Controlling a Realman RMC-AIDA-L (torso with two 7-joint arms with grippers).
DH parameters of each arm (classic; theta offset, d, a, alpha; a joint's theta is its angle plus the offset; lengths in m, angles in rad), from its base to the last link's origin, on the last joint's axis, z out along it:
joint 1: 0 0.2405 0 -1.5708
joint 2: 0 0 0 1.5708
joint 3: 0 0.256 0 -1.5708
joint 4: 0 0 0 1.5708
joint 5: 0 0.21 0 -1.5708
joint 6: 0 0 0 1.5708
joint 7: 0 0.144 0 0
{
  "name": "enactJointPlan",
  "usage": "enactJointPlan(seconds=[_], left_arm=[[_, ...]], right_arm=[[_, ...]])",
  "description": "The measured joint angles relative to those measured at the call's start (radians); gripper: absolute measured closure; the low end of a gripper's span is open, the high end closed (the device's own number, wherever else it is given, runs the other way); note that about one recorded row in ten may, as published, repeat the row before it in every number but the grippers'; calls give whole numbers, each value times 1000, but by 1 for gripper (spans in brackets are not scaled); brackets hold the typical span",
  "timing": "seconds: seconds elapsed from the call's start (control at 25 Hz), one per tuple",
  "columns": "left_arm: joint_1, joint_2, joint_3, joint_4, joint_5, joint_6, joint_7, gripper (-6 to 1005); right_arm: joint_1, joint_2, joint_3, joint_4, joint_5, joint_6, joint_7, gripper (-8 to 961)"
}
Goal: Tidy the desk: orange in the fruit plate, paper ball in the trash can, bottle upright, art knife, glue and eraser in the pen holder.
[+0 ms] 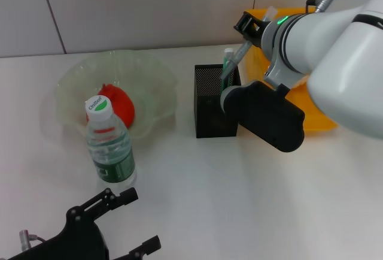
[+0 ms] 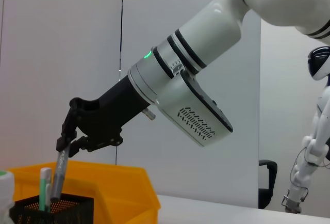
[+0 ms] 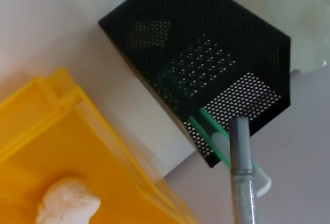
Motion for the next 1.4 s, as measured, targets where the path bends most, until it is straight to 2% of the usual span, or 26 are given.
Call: enactJointPlan(seconds=[0.88, 1.12, 1.4], left_arm=[[-1, -2, 1, -14, 6, -5, -1, 185], [-1, -2, 2, -14, 6, -5, -1, 185], [-2, -2, 2, -14, 6, -5, -1, 186]], right_arm=[[44, 0, -92, -36, -26, -29, 99, 815], [49, 0, -134, -28, -32, -106, 127, 815], [50, 0, -157, -10, -65, -112, 179, 713]])
